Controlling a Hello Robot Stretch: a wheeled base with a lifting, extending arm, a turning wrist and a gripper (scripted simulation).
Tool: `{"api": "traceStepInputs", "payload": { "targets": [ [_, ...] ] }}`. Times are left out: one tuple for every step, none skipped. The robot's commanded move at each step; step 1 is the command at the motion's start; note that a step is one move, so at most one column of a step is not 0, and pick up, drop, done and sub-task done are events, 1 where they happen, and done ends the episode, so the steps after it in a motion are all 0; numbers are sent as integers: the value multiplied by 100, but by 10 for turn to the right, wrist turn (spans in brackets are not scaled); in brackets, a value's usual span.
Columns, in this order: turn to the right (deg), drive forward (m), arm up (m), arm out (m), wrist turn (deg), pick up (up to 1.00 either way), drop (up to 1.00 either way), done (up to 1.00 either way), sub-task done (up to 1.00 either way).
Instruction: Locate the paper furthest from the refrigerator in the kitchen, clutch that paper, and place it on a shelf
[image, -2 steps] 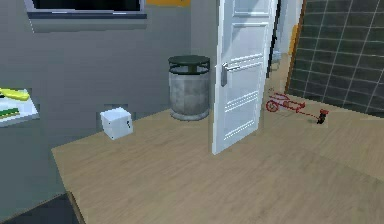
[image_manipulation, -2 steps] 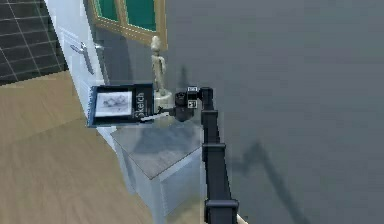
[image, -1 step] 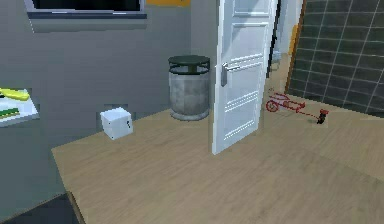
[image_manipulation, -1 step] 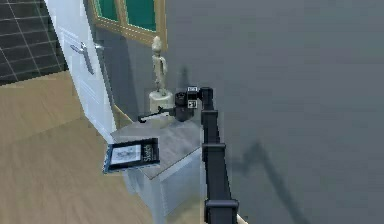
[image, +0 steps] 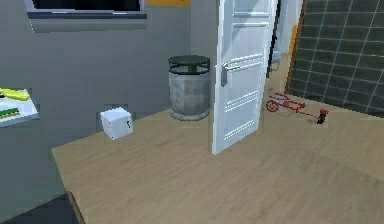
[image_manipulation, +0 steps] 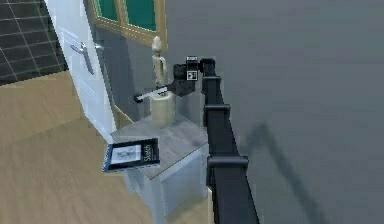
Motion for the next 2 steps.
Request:
{"api": "traceStepInputs", "payload": {
  "targets": [
    [0, 0, 0, -8, 0, 0, 0, 0, 0],
    [0, 0, 0, 0, 0, 0, 0, 100, 0]
  ]
}}
